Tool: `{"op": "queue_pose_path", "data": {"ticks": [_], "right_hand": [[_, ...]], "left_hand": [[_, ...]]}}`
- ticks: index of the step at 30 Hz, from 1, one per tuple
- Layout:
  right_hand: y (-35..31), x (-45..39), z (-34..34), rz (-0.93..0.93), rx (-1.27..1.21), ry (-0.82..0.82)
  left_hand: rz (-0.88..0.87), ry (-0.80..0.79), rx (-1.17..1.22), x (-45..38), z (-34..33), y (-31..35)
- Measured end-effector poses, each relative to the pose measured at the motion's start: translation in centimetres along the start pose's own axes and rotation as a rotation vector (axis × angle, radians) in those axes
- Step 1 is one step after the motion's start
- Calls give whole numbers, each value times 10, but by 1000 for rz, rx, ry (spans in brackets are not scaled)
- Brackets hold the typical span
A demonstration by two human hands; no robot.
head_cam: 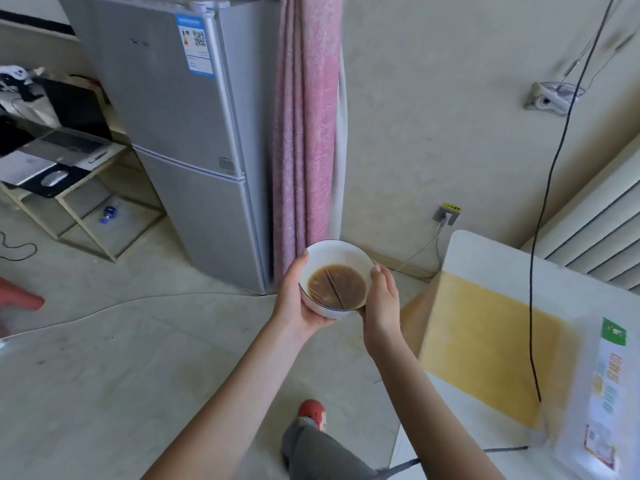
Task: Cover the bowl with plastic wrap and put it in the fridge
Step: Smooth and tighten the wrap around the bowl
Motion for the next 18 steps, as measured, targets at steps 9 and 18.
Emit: {"op": "queue_pose_path", "data": {"ticks": [9, 18], "right_hand": [[-6, -54, 40, 20, -105, 219], [-13, -57, 98, 27, -104, 473]], "left_hand": [[140, -68, -224, -73, -53, -3], [278, -160, -400, -101, -102, -42]]}}
Point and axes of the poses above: each hand's wrist, its own x-axis away from the middle knuckle, its own z-axis out of the back of the hand, y = z × x, the point moved 5 cm from there along -x, towards the middle knuckle, and after that the axes turned 6 degrees about z, right-handed, at the moved point
